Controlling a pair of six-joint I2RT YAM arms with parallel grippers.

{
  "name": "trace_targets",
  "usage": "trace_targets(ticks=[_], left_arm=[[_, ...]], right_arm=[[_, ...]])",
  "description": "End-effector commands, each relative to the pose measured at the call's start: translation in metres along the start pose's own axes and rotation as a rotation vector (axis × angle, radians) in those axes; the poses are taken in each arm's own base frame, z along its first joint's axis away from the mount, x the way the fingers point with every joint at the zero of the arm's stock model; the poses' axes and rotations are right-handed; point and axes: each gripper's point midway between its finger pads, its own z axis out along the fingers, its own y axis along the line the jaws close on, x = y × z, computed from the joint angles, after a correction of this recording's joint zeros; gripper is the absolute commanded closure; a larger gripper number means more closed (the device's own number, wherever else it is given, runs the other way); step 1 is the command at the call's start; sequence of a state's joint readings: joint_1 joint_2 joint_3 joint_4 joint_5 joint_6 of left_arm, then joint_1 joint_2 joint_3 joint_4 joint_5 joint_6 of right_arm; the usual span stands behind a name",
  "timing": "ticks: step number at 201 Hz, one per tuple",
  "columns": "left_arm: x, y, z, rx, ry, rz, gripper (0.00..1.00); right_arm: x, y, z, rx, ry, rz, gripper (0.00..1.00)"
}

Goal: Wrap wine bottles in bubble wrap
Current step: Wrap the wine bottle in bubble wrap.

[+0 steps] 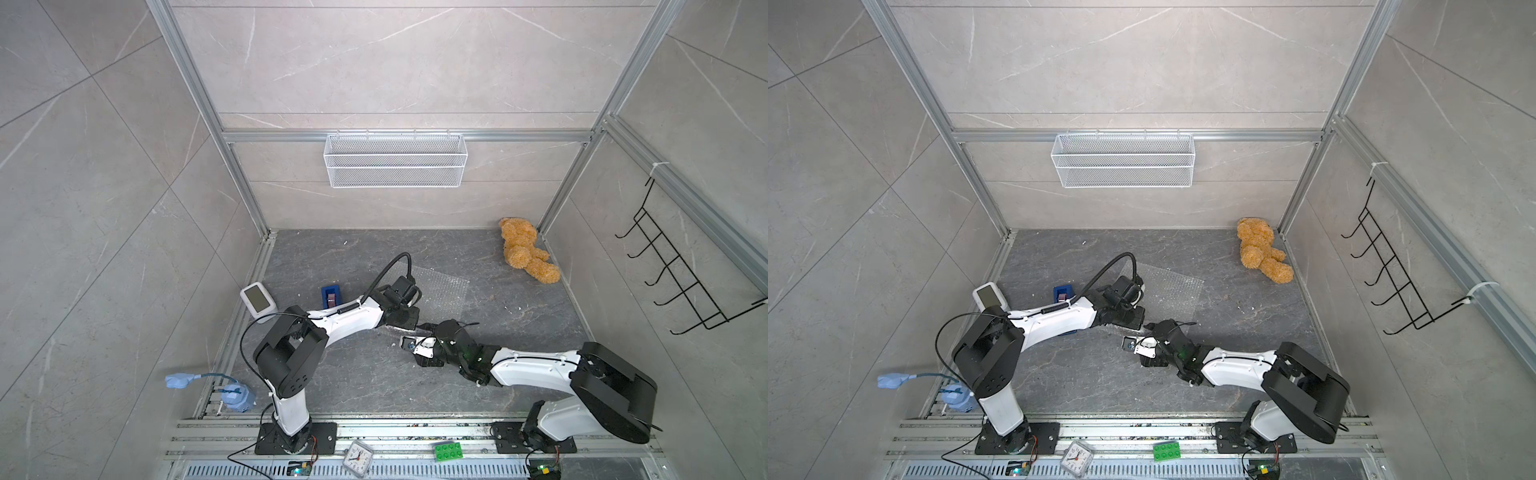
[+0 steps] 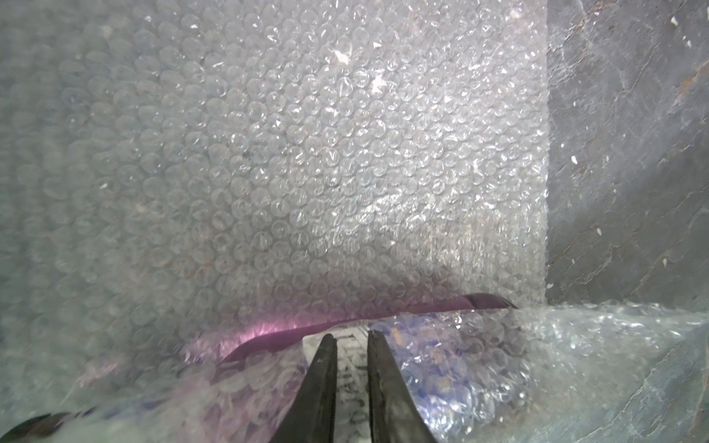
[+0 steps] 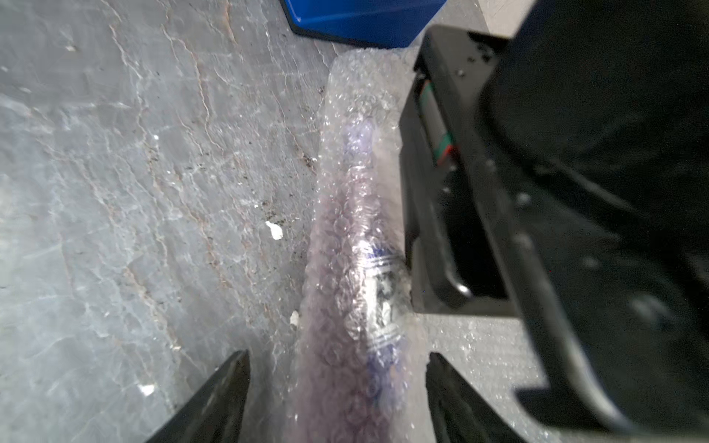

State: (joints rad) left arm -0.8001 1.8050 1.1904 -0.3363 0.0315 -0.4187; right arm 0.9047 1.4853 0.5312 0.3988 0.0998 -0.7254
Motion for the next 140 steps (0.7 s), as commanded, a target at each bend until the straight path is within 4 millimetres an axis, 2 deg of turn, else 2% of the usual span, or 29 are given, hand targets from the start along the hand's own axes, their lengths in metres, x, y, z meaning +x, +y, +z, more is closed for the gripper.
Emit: trace_targets(ticks=[1, 34, 71, 95, 140], left_arm=[[0.034, 0.0, 0.012, 0.025, 0.149, 0.006, 0.81], [0.034, 0.002, 0.012, 0.033, 0.155, -0.001, 0.81], [0.033, 0.005, 0.01, 0.037, 0.16, -0.005, 0.81], [0.03, 0.006, 0.005, 0.04, 0.153, -0.008, 0.8], [0.029, 0.013, -0.003, 0.04, 0.15, -0.011, 0.79]], right_arm=[[0.007, -0.012, 0.008, 0.101, 0.029, -0.065, 0.26], [0.02, -0.016, 0.022, 0.14, 0.102, -0.112, 0.25], [0.036, -0.002, 0.033, 0.062, 0.188, -0.146, 0.27], [0.041, 0.002, 0.034, 0.021, 0.241, -0.131, 0.32], [0.047, 0.014, 0.027, -0.093, 0.315, -0.086, 0.47]])
